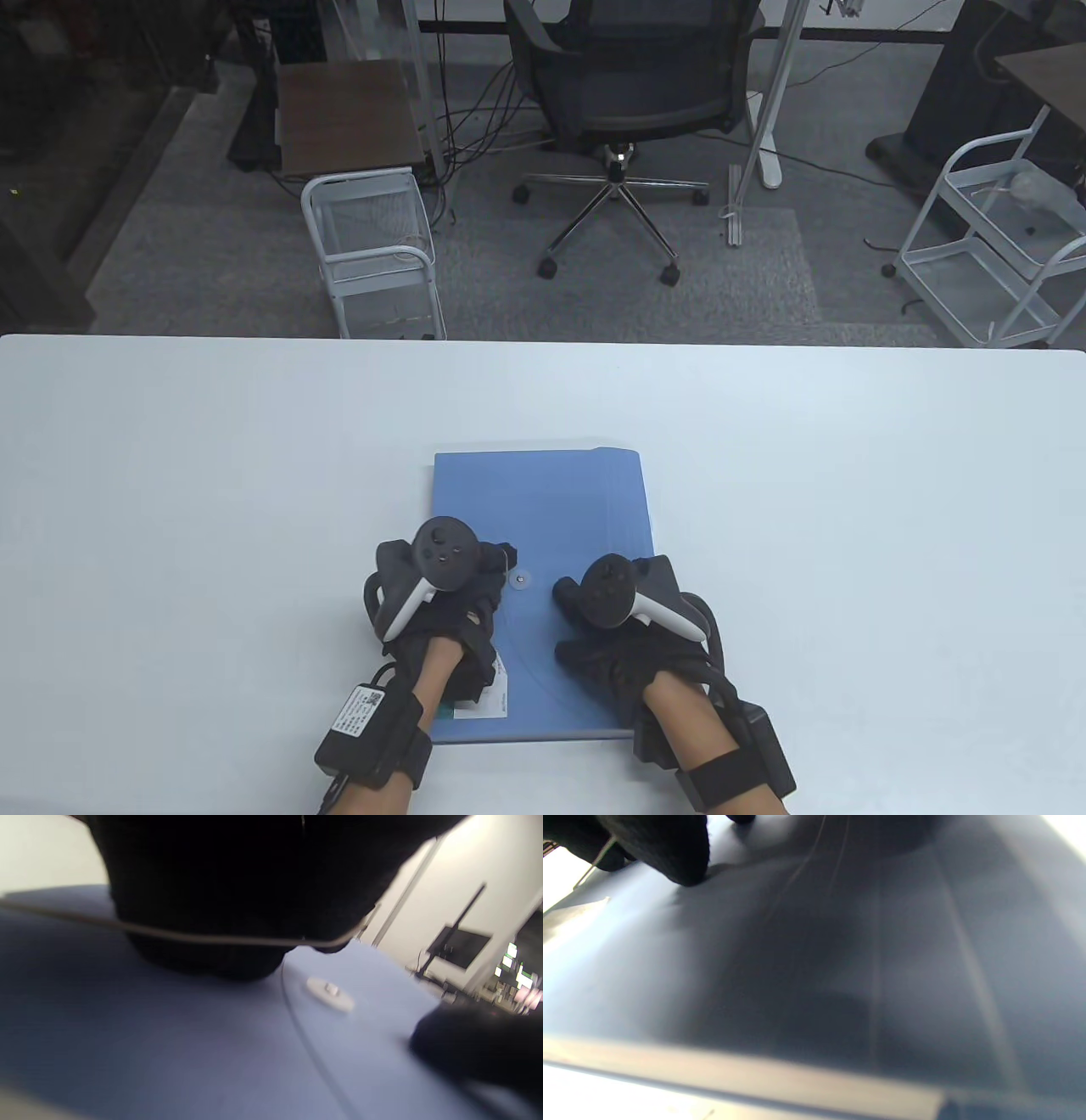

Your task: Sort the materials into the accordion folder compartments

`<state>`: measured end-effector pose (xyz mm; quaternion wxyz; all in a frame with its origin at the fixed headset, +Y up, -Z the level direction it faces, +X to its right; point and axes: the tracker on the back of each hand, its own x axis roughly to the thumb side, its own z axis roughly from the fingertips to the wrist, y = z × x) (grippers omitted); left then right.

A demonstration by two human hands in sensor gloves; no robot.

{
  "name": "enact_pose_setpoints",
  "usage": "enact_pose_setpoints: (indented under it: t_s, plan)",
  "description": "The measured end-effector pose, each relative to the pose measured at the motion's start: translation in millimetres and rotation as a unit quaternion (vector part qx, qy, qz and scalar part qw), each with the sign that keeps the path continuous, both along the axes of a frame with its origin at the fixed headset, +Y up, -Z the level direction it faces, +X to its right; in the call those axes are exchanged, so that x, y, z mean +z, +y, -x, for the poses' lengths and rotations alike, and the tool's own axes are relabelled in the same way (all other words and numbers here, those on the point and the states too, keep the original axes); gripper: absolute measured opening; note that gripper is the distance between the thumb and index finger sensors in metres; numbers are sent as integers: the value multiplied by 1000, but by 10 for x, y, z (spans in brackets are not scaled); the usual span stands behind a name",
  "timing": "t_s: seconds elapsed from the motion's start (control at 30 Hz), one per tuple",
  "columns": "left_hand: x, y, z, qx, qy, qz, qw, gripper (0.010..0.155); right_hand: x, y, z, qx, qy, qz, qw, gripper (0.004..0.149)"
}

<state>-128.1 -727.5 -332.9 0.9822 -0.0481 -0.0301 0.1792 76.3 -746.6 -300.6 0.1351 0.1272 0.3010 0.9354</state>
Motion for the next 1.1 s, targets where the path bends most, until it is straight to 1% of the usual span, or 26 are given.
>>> enact_pose_setpoints:
  t_s: [0.1,0.17,0.2,0.27,0.3,0.37,0.43,0.5,0.57,0.67,0.83,0.9,1.03,1.1]
  plan:
    - [-60,-9,-215,-78,-9,11,997,42,-10,8,4,6,3,1,1000,68]
    - [-111,-20,-330,-132,-13,23,991,45,-8,9,3,8,5,1,1000,68]
    - [-141,-8,-382,-154,-17,10,988,44,-9,9,-2,7,5,0,1000,67]
    - [-174,-10,-450,-165,-17,5,986,45,-12,8,-9,5,4,0,1000,67]
    - [-186,-19,-488,-173,-23,14,985,44,-15,9,-5,6,5,2,1000,67]
    - [-195,-17,-546,-183,-14,22,983,44,-15,13,3,7,6,2,1000,67]
    - [-202,-35,-593,-207,-6,6,978,45,-9,14,5,7,8,-4,1000,67]
    - [-233,-41,-628,-230,4,21,973,46,-2,11,7,7,11,-9,1000,67]
    - [-270,-40,-643,-235,14,23,972,44,-2,9,9,4,10,-9,1000,66]
    - [-315,-33,-628,-230,43,41,971,43,-3,11,14,5,9,-9,1000,65]
    - [-331,-20,-517,-205,81,48,974,42,-5,13,11,-1,6,-7,1000,64]
    - [-338,-19,-499,-208,79,45,974,41,-3,12,9,0,7,-8,1000,64]
    - [-356,5,-401,-175,71,50,981,38,-3,12,-15,-6,6,-12,1000,62]
    - [-373,31,-310,-145,85,78,983,33,-1,16,-24,-10,8,-13,1000,61]
